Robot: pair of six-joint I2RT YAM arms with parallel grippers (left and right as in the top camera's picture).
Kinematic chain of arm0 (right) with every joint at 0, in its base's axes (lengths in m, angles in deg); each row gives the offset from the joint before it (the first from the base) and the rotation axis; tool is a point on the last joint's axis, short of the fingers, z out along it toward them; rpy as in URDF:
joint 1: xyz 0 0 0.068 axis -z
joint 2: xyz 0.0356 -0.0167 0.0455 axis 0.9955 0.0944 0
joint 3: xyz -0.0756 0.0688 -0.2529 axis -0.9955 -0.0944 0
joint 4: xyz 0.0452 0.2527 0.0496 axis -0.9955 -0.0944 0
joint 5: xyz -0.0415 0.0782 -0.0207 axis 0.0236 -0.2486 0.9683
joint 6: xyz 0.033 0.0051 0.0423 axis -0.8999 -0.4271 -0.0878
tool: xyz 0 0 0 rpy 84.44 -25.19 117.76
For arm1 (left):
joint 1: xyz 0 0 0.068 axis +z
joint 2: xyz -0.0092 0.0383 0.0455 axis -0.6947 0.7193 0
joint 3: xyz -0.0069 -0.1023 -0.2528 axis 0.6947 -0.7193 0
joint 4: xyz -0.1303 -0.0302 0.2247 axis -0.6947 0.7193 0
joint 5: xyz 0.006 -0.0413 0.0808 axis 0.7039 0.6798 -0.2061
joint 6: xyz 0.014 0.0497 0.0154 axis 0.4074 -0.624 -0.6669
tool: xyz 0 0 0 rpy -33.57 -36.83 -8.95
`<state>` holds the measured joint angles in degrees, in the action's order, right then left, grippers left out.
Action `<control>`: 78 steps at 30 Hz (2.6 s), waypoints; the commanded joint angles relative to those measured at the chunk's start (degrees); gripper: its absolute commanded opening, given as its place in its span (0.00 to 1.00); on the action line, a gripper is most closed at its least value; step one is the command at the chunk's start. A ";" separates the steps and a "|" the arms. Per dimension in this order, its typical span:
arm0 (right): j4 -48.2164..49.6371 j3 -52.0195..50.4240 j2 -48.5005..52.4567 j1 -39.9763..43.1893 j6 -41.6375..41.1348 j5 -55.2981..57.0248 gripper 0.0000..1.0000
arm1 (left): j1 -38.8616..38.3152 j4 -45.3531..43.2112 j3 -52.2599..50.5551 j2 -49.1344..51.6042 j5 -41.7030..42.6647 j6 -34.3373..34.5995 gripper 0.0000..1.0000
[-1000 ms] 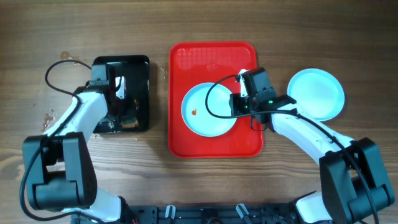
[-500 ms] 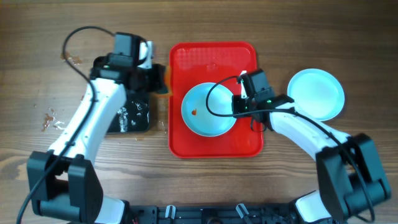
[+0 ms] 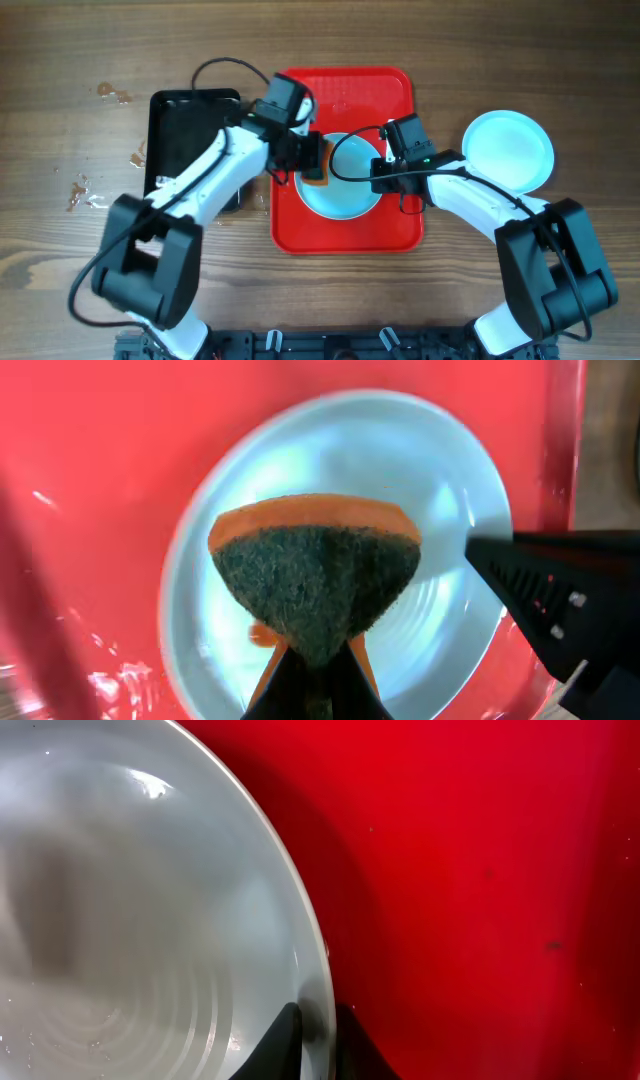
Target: Clean dirty plates on tray and stack at the side
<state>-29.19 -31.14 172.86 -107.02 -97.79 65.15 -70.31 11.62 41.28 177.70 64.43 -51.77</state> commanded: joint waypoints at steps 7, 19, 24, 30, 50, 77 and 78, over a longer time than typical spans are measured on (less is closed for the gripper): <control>-0.61 -0.59 2.38 0.17 -0.61 -0.44 0.12 | -3.39 -3.72 0.48 7.02 2.47 6.62 0.04; -1.70 -0.59 2.38 0.17 -0.63 -0.44 0.09 | -3.08 2.29 0.48 13.81 -24.52 6.60 0.04; -1.90 -0.59 2.38 0.17 -1.68 -0.44 0.08 | -3.08 4.57 0.63 13.81 -36.24 4.46 0.04; -2.60 -0.59 2.38 0.17 -1.70 -0.17 0.06 | -3.10 10.36 5.40 13.81 -44.00 4.50 0.04; -3.10 -0.59 2.27 0.17 0.15 4.44 0.04 | 8.76 29.92 19.37 0.70 -27.15 7.37 0.04; -16.15 13.57 -14.67 -7.63 20.06 36.65 0.04 | 32.96 10.10 -3.50 -0.15 -13.33 -8.63 1.00; -16.15 13.57 -14.67 -9.51 21.16 39.67 0.04 | 32.96 10.10 -3.50 -0.15 -13.35 -8.63 1.00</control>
<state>-45.41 -18.24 159.60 -111.46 -80.85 93.26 -37.50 21.69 37.68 178.25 50.18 -59.73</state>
